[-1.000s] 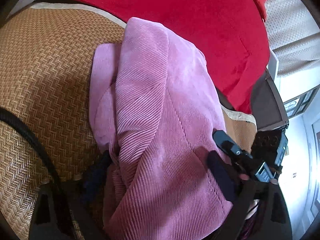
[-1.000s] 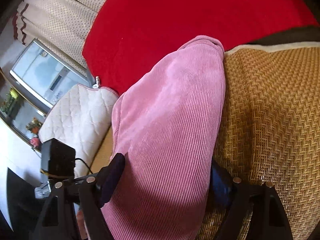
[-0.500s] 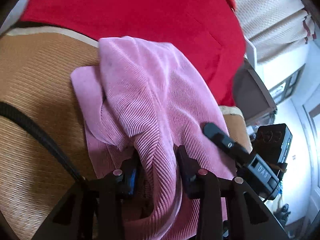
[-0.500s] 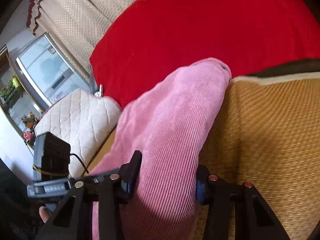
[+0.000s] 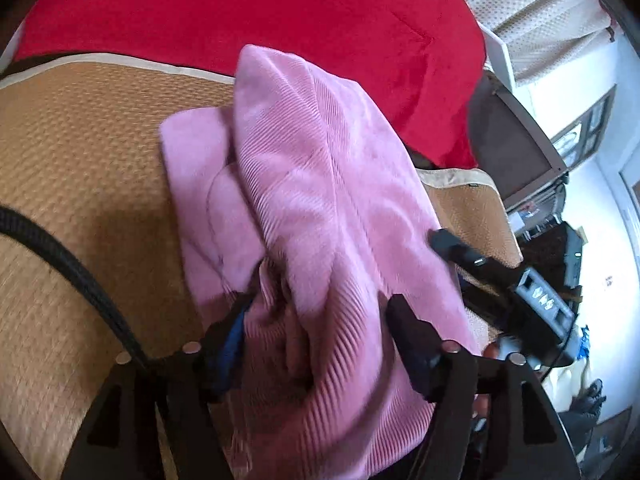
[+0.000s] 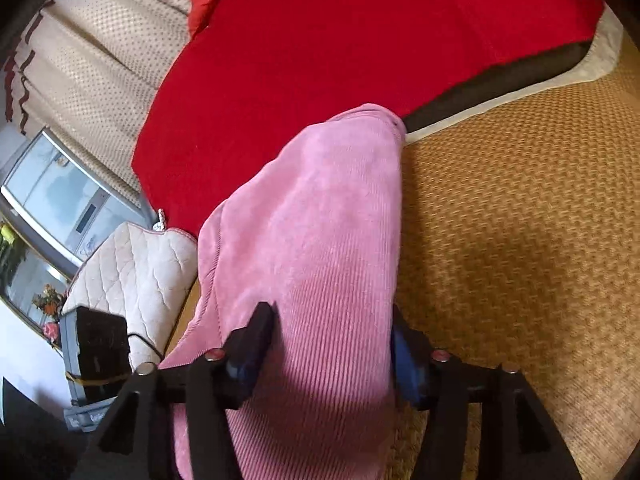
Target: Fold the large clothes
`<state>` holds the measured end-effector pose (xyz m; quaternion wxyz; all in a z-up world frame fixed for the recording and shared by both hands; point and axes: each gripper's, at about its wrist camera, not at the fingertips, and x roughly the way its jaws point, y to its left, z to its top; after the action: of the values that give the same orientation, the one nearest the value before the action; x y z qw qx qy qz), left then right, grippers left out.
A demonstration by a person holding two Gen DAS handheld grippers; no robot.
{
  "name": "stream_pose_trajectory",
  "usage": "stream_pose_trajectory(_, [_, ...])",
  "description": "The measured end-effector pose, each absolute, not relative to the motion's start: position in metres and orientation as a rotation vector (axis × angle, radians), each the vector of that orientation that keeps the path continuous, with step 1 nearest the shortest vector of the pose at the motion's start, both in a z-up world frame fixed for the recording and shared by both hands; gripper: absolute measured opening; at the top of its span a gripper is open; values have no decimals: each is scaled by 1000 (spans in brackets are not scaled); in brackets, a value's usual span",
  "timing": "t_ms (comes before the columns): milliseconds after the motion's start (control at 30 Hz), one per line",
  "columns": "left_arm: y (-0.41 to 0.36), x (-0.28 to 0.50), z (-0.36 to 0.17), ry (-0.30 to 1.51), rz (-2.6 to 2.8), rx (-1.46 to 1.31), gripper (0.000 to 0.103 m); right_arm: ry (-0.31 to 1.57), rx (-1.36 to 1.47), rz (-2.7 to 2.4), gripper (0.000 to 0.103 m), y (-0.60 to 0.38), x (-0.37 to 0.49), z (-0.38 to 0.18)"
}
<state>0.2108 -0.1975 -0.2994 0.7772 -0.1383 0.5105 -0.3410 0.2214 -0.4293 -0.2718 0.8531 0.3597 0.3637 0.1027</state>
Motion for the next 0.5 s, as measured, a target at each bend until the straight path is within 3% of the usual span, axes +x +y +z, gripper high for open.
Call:
stream_pose_trajectory(133, [-179, 179, -284, 1074, -695, -253, 71, 706, 759, 170, 68, -444, 189, -253])
stream_pose_trajectory(333, [-168, 113, -243, 926, -492, -68, 71, 668, 572, 108, 68, -426, 135, -205])
stream_pose_trajectory(500, [-180, 61, -192, 775, -289, 141, 80, 655, 406, 93, 68, -387, 92, -160])
